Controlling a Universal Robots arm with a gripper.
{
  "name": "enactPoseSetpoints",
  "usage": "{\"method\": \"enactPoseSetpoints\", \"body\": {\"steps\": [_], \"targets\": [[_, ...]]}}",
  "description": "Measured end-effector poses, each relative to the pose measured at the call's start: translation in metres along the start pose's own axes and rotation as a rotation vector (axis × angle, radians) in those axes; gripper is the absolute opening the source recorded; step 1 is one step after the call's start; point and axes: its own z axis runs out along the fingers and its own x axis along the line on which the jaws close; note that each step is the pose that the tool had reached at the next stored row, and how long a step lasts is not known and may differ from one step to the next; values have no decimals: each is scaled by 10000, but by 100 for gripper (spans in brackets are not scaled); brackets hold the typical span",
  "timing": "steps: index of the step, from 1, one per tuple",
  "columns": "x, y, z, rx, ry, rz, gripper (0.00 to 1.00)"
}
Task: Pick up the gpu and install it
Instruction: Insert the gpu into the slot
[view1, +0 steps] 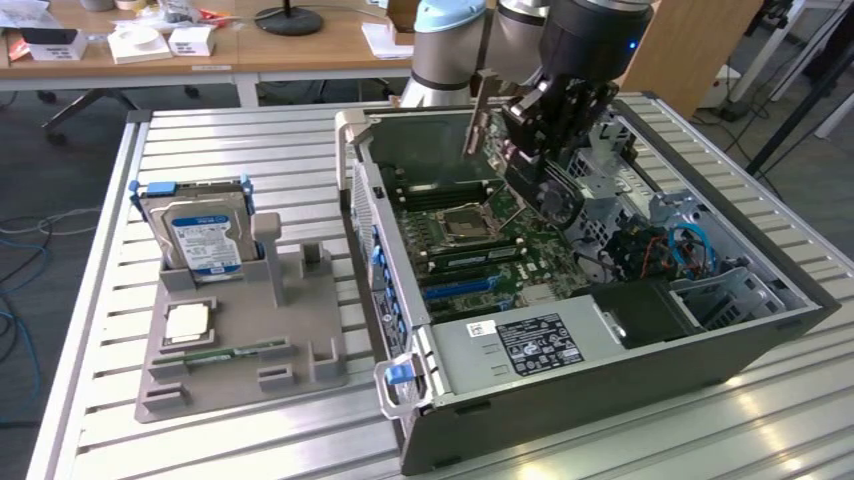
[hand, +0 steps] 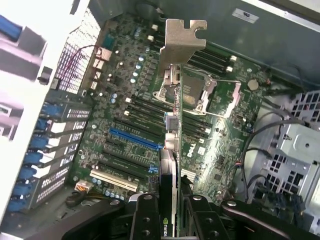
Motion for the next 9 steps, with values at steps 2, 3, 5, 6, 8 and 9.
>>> {"method": "enactPoseSetpoints", "body": {"steps": [2,3,5,6,8,9], "targets": [[0,0,3,-6,14,-277,26],[0,1,6,-10,20,-406,26],[-1,2,10,-15,33,-669,26],[-1,2,11,-17,41,-811,26],[-1,2,13,-24,57,-1137,26],[-1,2,14,-27,67,-1312,26]]}}
